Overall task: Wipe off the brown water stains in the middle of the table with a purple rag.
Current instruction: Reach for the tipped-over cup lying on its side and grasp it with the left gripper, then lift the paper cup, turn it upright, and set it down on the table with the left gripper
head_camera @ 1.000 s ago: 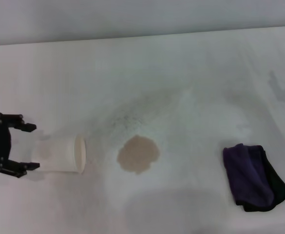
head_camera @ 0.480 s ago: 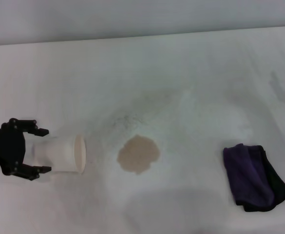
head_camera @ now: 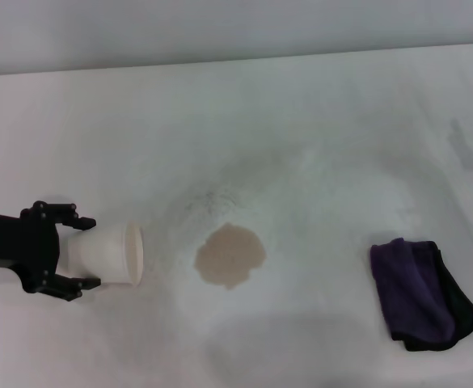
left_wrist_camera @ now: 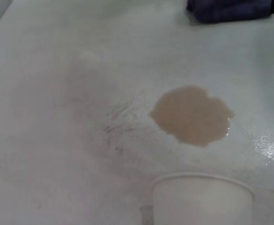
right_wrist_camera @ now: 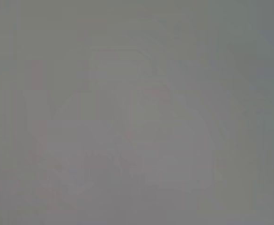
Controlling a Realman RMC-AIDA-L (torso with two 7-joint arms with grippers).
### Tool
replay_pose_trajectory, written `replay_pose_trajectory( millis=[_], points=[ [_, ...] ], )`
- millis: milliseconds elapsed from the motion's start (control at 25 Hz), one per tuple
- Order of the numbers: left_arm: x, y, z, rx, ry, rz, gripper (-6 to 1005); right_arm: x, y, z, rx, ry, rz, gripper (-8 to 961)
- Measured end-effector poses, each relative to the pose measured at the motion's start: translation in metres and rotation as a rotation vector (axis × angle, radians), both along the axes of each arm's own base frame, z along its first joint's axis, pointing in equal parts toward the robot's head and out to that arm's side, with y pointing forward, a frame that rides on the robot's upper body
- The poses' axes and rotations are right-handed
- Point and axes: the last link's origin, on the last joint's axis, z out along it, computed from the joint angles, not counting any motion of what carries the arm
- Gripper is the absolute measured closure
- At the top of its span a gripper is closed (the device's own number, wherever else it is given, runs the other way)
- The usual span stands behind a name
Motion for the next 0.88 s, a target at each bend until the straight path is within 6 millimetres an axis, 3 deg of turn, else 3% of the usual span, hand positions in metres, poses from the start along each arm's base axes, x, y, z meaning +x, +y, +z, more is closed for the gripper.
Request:
replay_pose_trajectory(
  millis=[560, 880],
  points=[
    [-0.001, 0.002, -0.017, 0.002, -0.012, -0.004, 124, 0.001, 0.000, 0.000, -0.005, -0.005, -0.006, 111],
    [0.013, 0.003, -0.010, 0.095, -0.164, -0.011, 250, 0.000, 0.001, 0.000, -0.017, -0.046, 0.009, 109]
  ],
)
